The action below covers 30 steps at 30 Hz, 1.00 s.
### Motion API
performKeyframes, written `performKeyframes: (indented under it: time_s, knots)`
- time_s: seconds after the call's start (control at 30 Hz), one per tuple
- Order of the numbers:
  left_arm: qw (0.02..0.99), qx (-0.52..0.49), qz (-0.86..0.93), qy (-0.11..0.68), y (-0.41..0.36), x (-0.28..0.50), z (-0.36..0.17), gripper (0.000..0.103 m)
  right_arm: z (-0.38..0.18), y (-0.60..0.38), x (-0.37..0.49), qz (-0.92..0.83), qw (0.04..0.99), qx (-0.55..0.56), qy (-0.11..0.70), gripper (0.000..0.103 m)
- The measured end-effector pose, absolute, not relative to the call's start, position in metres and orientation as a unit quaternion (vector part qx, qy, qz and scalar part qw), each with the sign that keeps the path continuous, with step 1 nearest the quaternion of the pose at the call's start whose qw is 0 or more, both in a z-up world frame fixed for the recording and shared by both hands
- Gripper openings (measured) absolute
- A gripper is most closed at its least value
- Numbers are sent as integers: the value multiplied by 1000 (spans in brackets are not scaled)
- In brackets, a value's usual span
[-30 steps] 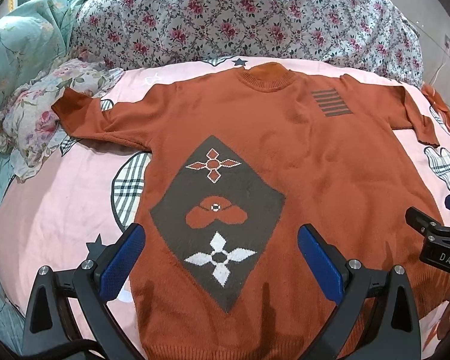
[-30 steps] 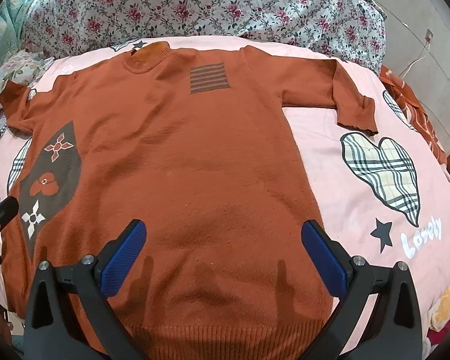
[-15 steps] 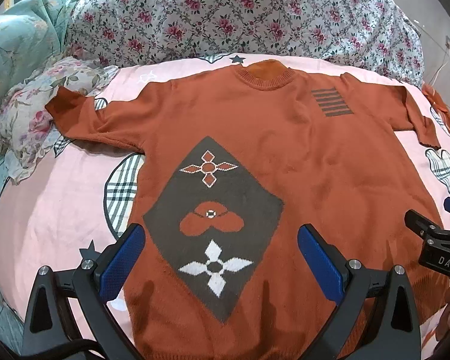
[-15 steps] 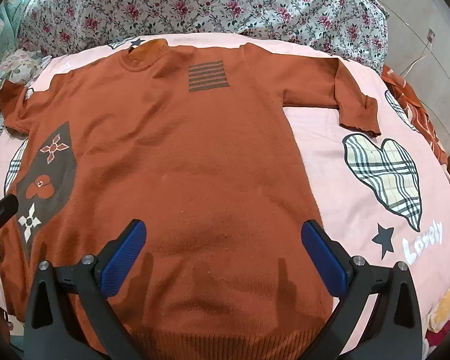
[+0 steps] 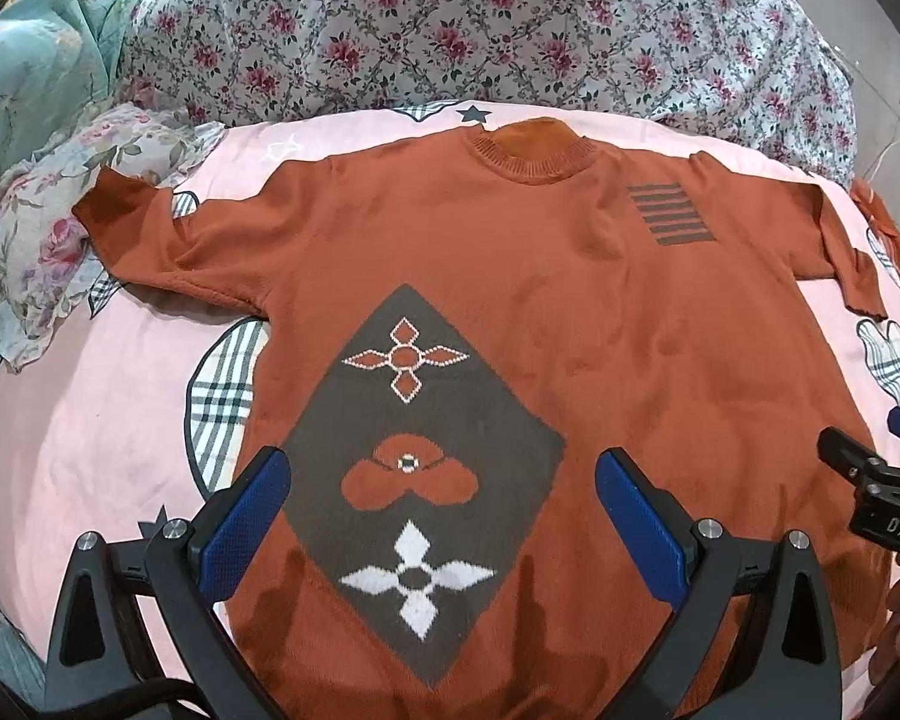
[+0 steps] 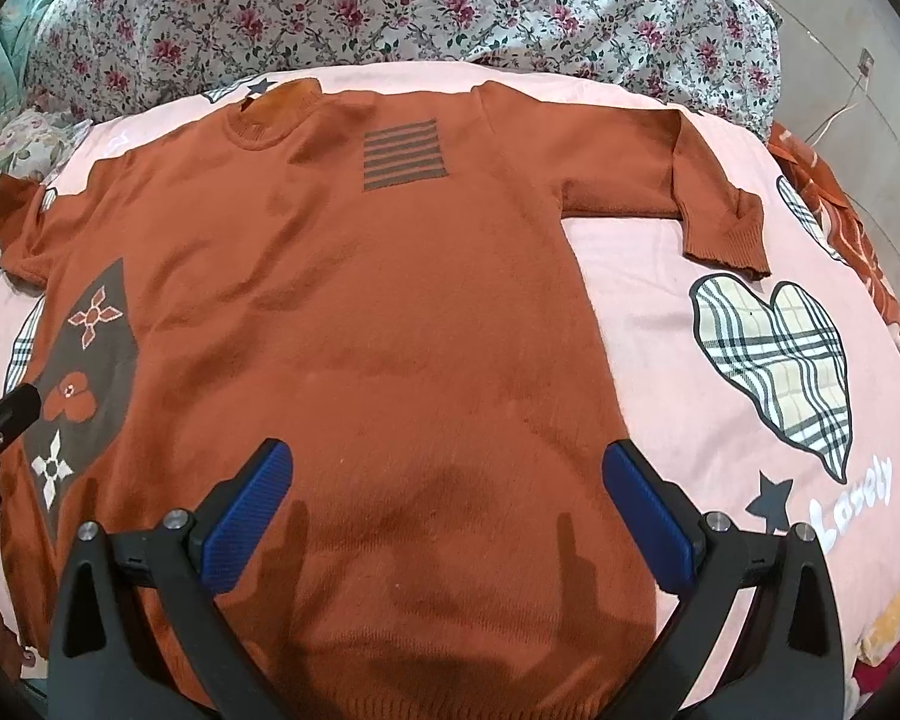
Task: Fold small clothes
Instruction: 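Move both tools over the orange sweater toward a sleeve cuff, then grasp the ribbed sleeve cuff with the right tool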
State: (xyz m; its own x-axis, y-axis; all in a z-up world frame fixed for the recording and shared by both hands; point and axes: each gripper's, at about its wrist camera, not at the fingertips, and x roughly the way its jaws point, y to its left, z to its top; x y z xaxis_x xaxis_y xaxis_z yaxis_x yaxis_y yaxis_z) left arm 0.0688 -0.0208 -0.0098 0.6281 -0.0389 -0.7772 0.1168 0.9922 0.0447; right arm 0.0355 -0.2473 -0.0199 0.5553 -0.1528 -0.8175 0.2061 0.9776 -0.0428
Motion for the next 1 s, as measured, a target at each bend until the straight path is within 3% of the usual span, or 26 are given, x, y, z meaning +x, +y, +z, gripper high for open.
performKeyframes:
  time_s: [1.0]
  knots:
    - [897,44,-56,436,-41,119,-6,102,-4,-322,56,-72,898,112,420,102]
